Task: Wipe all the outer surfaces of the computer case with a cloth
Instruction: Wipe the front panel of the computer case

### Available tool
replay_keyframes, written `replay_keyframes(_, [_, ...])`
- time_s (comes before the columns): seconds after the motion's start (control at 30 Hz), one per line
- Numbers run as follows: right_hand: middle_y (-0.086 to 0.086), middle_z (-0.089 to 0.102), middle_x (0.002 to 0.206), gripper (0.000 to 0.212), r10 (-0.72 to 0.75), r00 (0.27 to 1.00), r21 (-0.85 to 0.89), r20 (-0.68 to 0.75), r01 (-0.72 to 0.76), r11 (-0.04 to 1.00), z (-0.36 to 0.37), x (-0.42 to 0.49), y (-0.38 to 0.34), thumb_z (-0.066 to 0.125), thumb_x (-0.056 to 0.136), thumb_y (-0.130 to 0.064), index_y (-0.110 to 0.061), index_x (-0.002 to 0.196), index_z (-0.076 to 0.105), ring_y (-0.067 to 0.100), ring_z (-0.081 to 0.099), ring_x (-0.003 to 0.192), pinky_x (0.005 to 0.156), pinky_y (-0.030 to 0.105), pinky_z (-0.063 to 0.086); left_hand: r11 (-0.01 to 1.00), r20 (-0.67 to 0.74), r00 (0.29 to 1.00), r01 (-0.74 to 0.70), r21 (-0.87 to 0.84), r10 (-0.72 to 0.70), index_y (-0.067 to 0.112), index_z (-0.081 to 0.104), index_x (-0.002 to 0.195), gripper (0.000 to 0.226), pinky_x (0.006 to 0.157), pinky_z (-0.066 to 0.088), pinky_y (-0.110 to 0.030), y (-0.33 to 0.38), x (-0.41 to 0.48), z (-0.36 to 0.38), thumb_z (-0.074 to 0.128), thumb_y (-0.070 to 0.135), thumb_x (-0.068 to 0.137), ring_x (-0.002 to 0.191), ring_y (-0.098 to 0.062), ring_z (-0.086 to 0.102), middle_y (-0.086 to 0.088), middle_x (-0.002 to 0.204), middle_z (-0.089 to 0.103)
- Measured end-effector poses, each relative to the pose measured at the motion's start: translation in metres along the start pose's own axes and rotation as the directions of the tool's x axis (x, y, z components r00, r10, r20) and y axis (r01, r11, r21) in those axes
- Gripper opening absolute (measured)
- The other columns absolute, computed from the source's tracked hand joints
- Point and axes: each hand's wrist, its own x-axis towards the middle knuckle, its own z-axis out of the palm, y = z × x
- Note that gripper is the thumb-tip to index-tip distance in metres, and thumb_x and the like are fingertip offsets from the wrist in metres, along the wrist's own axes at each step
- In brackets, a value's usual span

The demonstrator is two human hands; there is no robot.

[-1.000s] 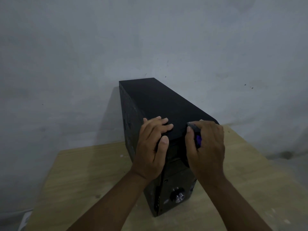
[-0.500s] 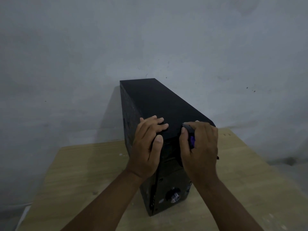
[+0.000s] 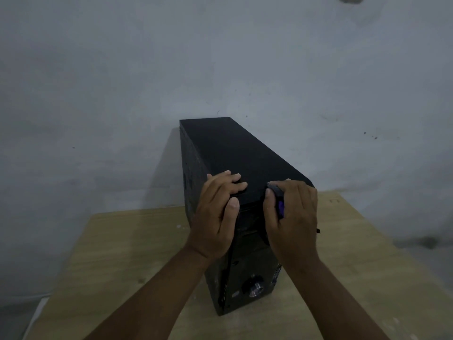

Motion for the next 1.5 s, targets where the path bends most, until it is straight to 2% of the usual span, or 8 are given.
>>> replay_keyframes(0.13, [0.005, 0.060, 0.096, 0.021, 0.003, 1.000, -0.008, -0.003, -0.003, 1.000, -0.0014, 0.0001, -0.0010, 0.051, 0.096, -0.024, -0.007, 0.101, 0.062, 0.013, 0.045, 0.092, 0.087, 0.009, 0.029, 1.000, 0.000, 1.000, 0.003, -0.001, -0.003, 0.014, 0.065, 0.122, 0.039, 0.120, 0.024, -0.050, -0.0007, -0.0006, -0.0002, 0.033, 0.025, 0.102, 0.137, -0.015, 0.045, -0.002, 0.131, 0.061])
replay_keyframes(0.27, [0.004, 0.060, 0.095, 0.019, 0.000, 1.000, -0.013, -0.002, 0.000, 1.000, -0.0006, 0.0002, -0.0019, 0.052, 0.096, -0.024, -0.008, 0.100, 0.061, 0.014, 0.047, 0.091, 0.086, 0.009, 0.028, 1.000, -0.003, 1.000, 0.001, -0.008, -0.001, 0.017, 0.063, 0.123, 0.037, 0.120, 0.023, -0.052, -0.0011, -0.0005, 0.0003, 0.033, 0.025, 0.102, 0.138, -0.015, 0.044, -0.002, 0.131, 0.060])
replay_keyframes(0.43, [0.006, 0.061, 0.096, 0.021, -0.004, 1.000, -0.008, -0.023, 0.004, 1.000, 0.0006, 0.0001, -0.0014, 0.051, 0.096, -0.024, -0.007, 0.101, 0.063, 0.015, 0.047, 0.092, 0.087, 0.010, 0.029, 1.000, 0.010, 1.000, 0.001, -0.006, -0.001, 0.019, 0.061, 0.124, 0.039, 0.123, 0.021, -0.047, -0.0009, -0.0008, -0.0004, 0.030, 0.035, 0.106, 0.139, -0.015, 0.043, 0.000, 0.132, 0.059])
replay_keyframes(0.57, [0.006, 0.061, 0.096, 0.022, 0.006, 1.000, -0.022, -0.022, -0.006, 1.000, 0.0020, -0.0002, -0.0027, 0.052, 0.096, -0.024, -0.006, 0.101, 0.063, 0.017, 0.048, 0.092, 0.088, 0.010, 0.029, 1.000, 0.013, 1.000, -0.009, -0.004, 0.009, 0.021, 0.060, 0.124, 0.035, 0.123, 0.020, -0.045, -0.0029, -0.0004, -0.0012, 0.032, 0.026, 0.103, 0.139, -0.015, 0.044, 0.000, 0.132, 0.059])
replay_keyframes(0.83, [0.005, 0.061, 0.096, 0.019, 0.002, 1.000, -0.033, -0.025, -0.002, 0.999, 0.0017, 0.0003, -0.0034, 0.052, 0.096, -0.023, -0.008, 0.101, 0.062, 0.016, 0.048, 0.092, 0.088, 0.010, 0.029, 1.000, 0.015, 1.000, -0.016, -0.011, 0.016, 0.018, 0.062, 0.123, 0.037, 0.124, 0.018, -0.039, -0.0027, -0.0001, -0.0013, 0.033, 0.027, 0.103, 0.139, -0.014, 0.043, 0.000, 0.132, 0.059])
replay_keyframes(0.97, [0.004, 0.060, 0.096, 0.018, -0.015, 0.999, -0.041, -0.030, 0.013, 0.999, 0.0018, -0.0005, -0.0021, 0.053, 0.095, -0.021, -0.007, 0.101, 0.063, 0.016, 0.048, 0.092, 0.087, 0.013, 0.030, 1.000, 0.008, 1.000, -0.011, -0.016, 0.011, 0.017, 0.063, 0.123, 0.047, 0.123, 0.019, -0.039, -0.0033, -0.0005, -0.0005, 0.027, 0.041, 0.107, 0.139, -0.014, 0.043, 0.000, 0.132, 0.059])
replay_keyframes(1.23, [0.006, 0.061, 0.097, 0.021, 0.003, 1.000, -0.043, -0.025, -0.004, 0.999, 0.0026, 0.0009, -0.0032, 0.052, 0.096, -0.023, -0.006, 0.102, 0.064, 0.019, 0.051, 0.092, 0.088, 0.010, 0.030, 1.000, -0.011, 1.000, -0.005, -0.023, 0.005, 0.013, 0.065, 0.120, 0.054, 0.121, 0.022, -0.050, -0.0039, 0.0011, 0.0014, 0.024, 0.046, 0.107, 0.138, -0.016, 0.044, -0.001, 0.130, 0.060])
replay_keyframes(1.5, [0.005, 0.061, 0.099, 0.022, 0.028, 1.000, -0.049, 0.000, -0.028, 0.998, 0.0017, 0.0000, -0.0022, 0.051, 0.096, -0.025, -0.008, 0.103, 0.064, 0.017, 0.049, 0.094, 0.086, 0.012, 0.030, 1.000, -0.027, 0.999, -0.018, -0.022, 0.017, 0.019, 0.061, 0.121, 0.048, 0.118, 0.023, -0.057, -0.0046, 0.0000, 0.0044, 0.023, 0.046, 0.107, 0.137, -0.017, 0.045, -0.001, 0.130, 0.060])
